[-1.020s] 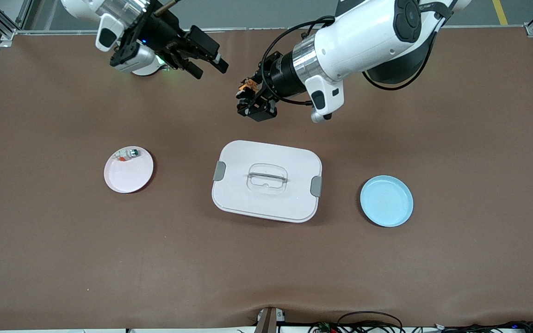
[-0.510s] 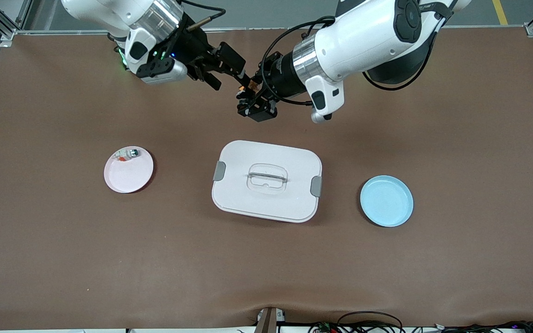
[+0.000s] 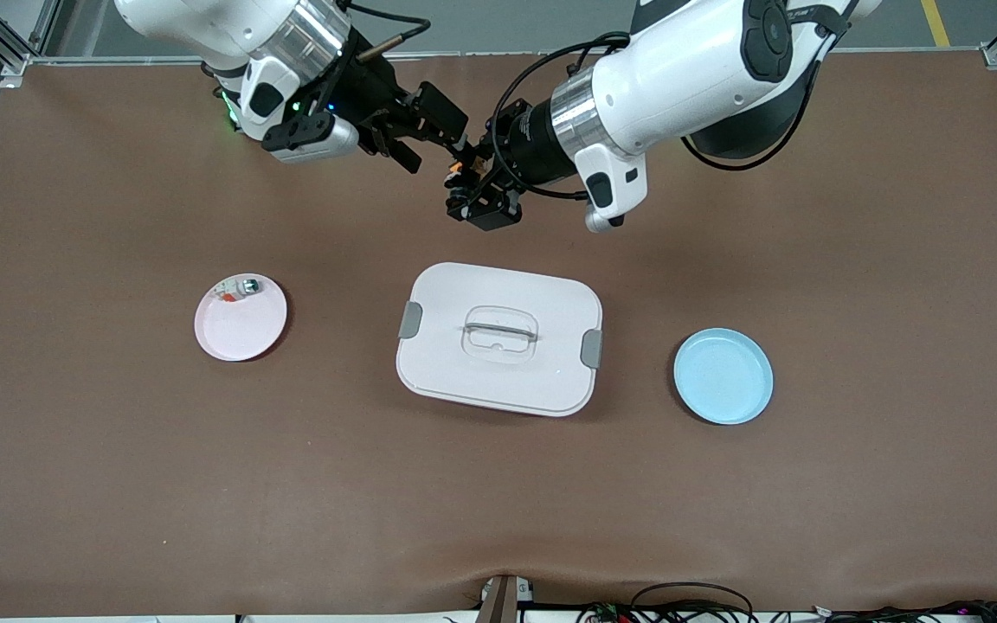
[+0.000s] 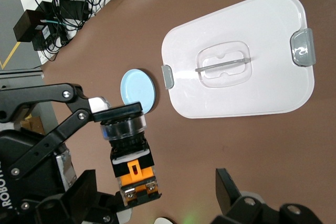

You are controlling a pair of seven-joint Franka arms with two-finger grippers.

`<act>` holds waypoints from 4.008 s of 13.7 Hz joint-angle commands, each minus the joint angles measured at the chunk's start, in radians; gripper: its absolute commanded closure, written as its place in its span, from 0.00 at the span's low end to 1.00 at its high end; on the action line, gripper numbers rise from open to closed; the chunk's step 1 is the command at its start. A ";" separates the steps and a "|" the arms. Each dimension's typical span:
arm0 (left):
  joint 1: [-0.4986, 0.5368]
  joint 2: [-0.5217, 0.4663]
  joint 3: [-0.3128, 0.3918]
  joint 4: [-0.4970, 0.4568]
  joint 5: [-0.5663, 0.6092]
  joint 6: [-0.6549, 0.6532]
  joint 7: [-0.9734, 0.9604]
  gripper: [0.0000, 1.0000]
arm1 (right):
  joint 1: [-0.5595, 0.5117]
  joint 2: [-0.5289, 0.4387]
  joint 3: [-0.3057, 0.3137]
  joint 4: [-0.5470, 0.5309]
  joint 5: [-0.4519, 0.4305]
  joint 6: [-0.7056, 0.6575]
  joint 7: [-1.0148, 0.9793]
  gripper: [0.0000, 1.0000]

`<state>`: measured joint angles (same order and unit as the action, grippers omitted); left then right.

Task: Transfer orange switch to right arm and place
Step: 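Close the right gripper on the orange switch beside the left gripper, then open the left gripper and withdraw it while the right gripper pulls away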

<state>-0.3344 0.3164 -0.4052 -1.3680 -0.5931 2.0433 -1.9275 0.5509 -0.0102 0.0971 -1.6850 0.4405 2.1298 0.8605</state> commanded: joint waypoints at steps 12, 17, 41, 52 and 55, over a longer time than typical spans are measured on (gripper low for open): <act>-0.008 0.001 0.000 0.009 -0.001 0.006 -0.018 0.75 | 0.037 0.075 -0.004 0.094 -0.045 -0.005 0.090 1.00; -0.006 0.001 0.000 0.009 -0.001 0.006 -0.016 0.70 | 0.035 0.075 -0.005 0.097 -0.045 -0.007 0.089 1.00; 0.058 -0.014 0.005 0.012 -0.011 -0.034 -0.032 0.00 | 0.017 0.110 -0.011 0.088 -0.167 -0.069 -0.343 1.00; 0.121 -0.078 0.005 0.018 0.209 -0.233 0.056 0.00 | -0.157 0.081 -0.016 0.091 -0.271 -0.427 -0.954 1.00; 0.147 -0.097 0.005 0.020 0.269 -0.310 0.209 0.00 | -0.218 0.073 -0.016 0.084 -0.299 -0.485 -1.189 1.00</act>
<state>-0.2056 0.2502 -0.3991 -1.3478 -0.3587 1.7896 -1.8013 0.3833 0.0798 0.0683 -1.6025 0.1637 1.6830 -0.1979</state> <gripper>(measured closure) 0.000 0.661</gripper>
